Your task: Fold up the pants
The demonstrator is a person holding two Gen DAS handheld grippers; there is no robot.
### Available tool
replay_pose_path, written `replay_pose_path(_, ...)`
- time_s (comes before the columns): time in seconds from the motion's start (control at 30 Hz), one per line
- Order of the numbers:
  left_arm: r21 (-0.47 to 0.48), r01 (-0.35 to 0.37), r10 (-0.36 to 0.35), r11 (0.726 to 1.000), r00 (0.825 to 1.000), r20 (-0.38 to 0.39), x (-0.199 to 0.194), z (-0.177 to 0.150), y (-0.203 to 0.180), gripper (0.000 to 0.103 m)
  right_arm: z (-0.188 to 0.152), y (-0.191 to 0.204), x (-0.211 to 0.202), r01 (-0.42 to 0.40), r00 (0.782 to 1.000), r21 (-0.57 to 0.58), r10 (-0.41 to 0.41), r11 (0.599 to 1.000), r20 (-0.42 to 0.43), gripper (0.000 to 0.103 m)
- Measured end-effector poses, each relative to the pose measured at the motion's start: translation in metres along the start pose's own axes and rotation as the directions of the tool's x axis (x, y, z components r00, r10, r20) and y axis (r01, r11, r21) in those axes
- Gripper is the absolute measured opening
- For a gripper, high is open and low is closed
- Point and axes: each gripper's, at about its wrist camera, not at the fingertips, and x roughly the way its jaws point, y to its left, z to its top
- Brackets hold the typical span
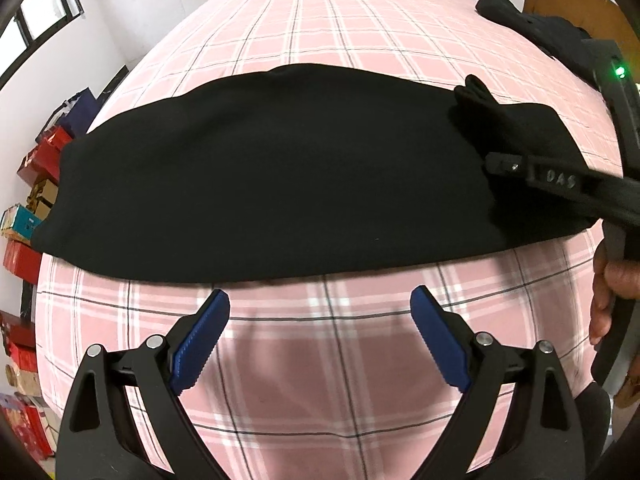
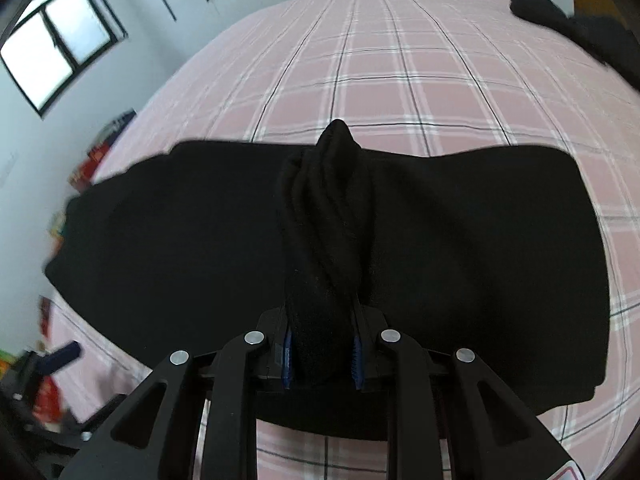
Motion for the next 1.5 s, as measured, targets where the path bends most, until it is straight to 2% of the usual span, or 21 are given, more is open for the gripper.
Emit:
replay_pose_path(0.13, 0.001, -0.003, 0.003, 1.000, 1.000, 0.005, 0.001, 0.001, 0.008, 0.090, 0.005, 0.008, -0.002, 0.043, 0.999, -0.008, -0.043, 0.999, 0.001, 0.021)
replay_pose_path(0.33, -0.001, 0.010, -0.010, 1.000, 1.000, 0.014, 0.002, 0.002, 0.016, 0.090, -0.002, 0.033, -0.016, -0.003, 1.000, -0.021, 0.003, 1.000, 0.024, 0.021)
replay_pose_path(0.43, 0.000, 0.004, -0.004, 1.000, 1.000, 0.007, 0.004, 0.001, 0.020, 0.090, -0.005, 0.053, -0.001, -0.025, 1.000, -0.048, 0.025, 0.999, -0.003, 0.022)
replay_pose_path(0.53, -0.013, -0.003, 0.003, 1.000, 1.000, -0.004, 0.006, -0.001, 0.026, 0.090, -0.009, 0.056, 0.020, 0.006, 1.000, -0.058, -0.007, 0.998, -0.014, 0.023)
replay_pose_path(0.7, -0.015, -0.004, 0.004, 1.000, 1.000, 0.004, 0.001, -0.010, 0.035, 0.090, -0.005, 0.049, 0.006, -0.023, 1.000, 0.001, 0.023, 1.000, 0.009, 0.023)
replay_pose_path(0.77, -0.031, 0.000, 0.000, 1.000, 1.000, 0.010, -0.001, -0.011, 0.035, 0.090, 0.000, 0.054, -0.008, -0.032, 0.998, 0.001, 0.032, 0.999, 0.046, 0.023)
replay_pose_path(0.83, -0.052, 0.009, -0.008, 0.999, 1.000, 0.005, -0.001, -0.011, 0.037, 0.090, 0.002, 0.062, -0.009, -0.069, 0.997, -0.003, 0.069, 0.998, 0.031, 0.029)
replay_pose_path(0.9, -0.070, 0.015, -0.015, 0.997, 1.000, -0.001, 0.000, -0.008, 0.041, 0.090, -0.002, 0.069, 0.017, -0.084, 0.994, -0.024, 0.083, 0.996, -0.065, 0.043)
replay_pose_path(0.93, -0.077, 0.021, -0.021, 0.997, 1.000, -0.006, -0.001, -0.008, 0.041, 0.090, -0.006, 0.075, 0.027, -0.073, 0.994, -0.064, 0.068, 0.995, -0.083, 0.048)
replay_pose_path(0.97, -0.082, 0.029, -0.030, 0.996, 1.000, -0.008, -0.002, -0.008, 0.043, 0.090, -0.011, 0.081, 0.023, -0.051, 0.998, -0.107, 0.046, 0.993, -0.052, 0.055)
replay_pose_path(1.0, -0.081, 0.034, -0.035, 0.996, 0.999, -0.005, -0.005, -0.008, 0.042, 0.090, -0.014, 0.089, 0.016, -0.045, 0.998, -0.159, 0.039, 0.986, -0.040, 0.058)
replay_pose_path(1.07, -0.062, 0.035, -0.034, 0.997, 0.999, 0.011, -0.009, -0.008, 0.044, 0.090, -0.019, 0.090, -0.005, -0.079, 0.997, -0.192, 0.074, 0.978, -0.032, 0.058)
replay_pose_path(1.13, -0.056, 0.025, -0.023, 0.998, 0.999, 0.025, -0.009, -0.008, 0.046, 0.091, -0.026, 0.065, -0.043, -0.072, 0.996, -0.153, 0.080, 0.986, 0.049, 0.063)
replay_pose_path(1.2, -0.079, 0.034, -0.032, 0.996, 0.999, 0.028, -0.006, -0.008, 0.051, 0.091, -0.035, 0.019, -0.070, -0.005, 0.996, -0.057, 0.010, 0.998, 0.090, 0.065)
replay_pose_path(1.27, -0.129, 0.076, -0.073, 0.989, 0.997, 0.022, 0.000, -0.006, 0.061, 0.091, -0.048, -0.036, -0.082, 0.043, 0.995, 0.071, -0.049, 0.997, 0.083, 0.066)
replay_pose_path(1.33, -0.197, 0.113, -0.112, 0.974, 0.994, 0.015, 0.006, -0.006, 0.070, 0.091, -0.060, -0.091, -0.084, 0.066, 0.995, 0.223, -0.082, 0.973, 0.061, 0.067)
replay_pose_path(1.4, -0.249, 0.121, -0.123, 0.961, 0.992, 0.011, 0.009, -0.007, 0.077, 0.091, -0.066, -0.131, -0.077, -0.001, 0.997, 0.348, -0.024, 0.937, 0.068, 0.067)
replay_pose_path(1.5, -0.283, 0.117, -0.118, 0.952, 0.993, 0.012, 0.009, -0.008, 0.079, 0.091, -0.070, -0.149, -0.048, -0.101, 0.995, 0.432, 0.081, 0.896, 0.066, 0.067)
